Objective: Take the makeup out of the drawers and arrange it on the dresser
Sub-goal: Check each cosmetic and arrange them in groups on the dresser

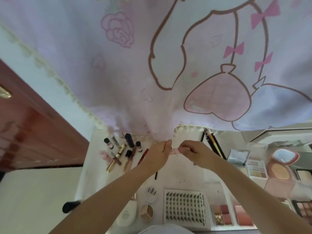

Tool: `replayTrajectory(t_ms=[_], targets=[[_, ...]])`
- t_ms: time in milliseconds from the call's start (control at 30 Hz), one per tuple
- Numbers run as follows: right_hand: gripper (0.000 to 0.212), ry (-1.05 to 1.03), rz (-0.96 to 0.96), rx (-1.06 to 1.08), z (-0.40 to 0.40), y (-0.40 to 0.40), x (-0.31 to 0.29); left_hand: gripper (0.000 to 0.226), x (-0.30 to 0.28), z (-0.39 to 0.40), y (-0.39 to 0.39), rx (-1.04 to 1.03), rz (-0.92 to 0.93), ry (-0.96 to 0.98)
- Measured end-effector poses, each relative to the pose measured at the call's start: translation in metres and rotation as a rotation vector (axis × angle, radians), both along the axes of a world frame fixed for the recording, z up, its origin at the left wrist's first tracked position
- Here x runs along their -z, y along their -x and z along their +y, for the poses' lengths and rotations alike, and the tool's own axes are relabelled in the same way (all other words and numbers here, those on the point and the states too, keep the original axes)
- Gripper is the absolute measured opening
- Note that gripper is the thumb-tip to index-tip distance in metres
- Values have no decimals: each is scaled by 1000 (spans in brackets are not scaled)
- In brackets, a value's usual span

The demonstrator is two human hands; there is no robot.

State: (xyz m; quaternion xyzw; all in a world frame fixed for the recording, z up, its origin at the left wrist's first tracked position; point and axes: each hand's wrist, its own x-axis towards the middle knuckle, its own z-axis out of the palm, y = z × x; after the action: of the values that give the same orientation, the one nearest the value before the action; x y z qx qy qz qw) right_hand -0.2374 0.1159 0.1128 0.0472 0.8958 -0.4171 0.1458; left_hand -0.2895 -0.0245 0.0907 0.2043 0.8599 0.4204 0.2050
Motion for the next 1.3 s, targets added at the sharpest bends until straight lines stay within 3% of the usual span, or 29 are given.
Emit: replayTrajectory(t_ms=[67, 200, 300, 467, 633, 767, 900, 1000, 1300], targets=[[17, 32, 65, -35, -7, -2, -6, 40, -9, -10, -1, -8, -59, 13], [15, 6, 212, -142, -21, -7, -11, 41, -23, -27, -6, -158, -391, -44], [13, 30, 283, -204, -30, -10, -14, 43, -30, -39, -10, -193, -484, -9], [19, -29, 376, 111, 0, -1, -29, 42, -42, -90, 6, -436, -495, -18], [14, -32, 338, -119, -29, 14, -37, 47, -40, -80, 11, -433, -424, -16], [13, 40, 341, -111, -31, 16, -37, 45, -40, -81, 13, -456, -495, -53], [14, 72, 321, -136, -37, 16, -36, 46, -38, -81, 7, -442, -415, -73], [16, 114, 285, -152, -42, 15, -34, 41, -39, -76, 4, -489, -465, -83], [25, 229, 243, -162, -56, 16, -17, 50, -42, -89, 0, -429, -540, -168]])
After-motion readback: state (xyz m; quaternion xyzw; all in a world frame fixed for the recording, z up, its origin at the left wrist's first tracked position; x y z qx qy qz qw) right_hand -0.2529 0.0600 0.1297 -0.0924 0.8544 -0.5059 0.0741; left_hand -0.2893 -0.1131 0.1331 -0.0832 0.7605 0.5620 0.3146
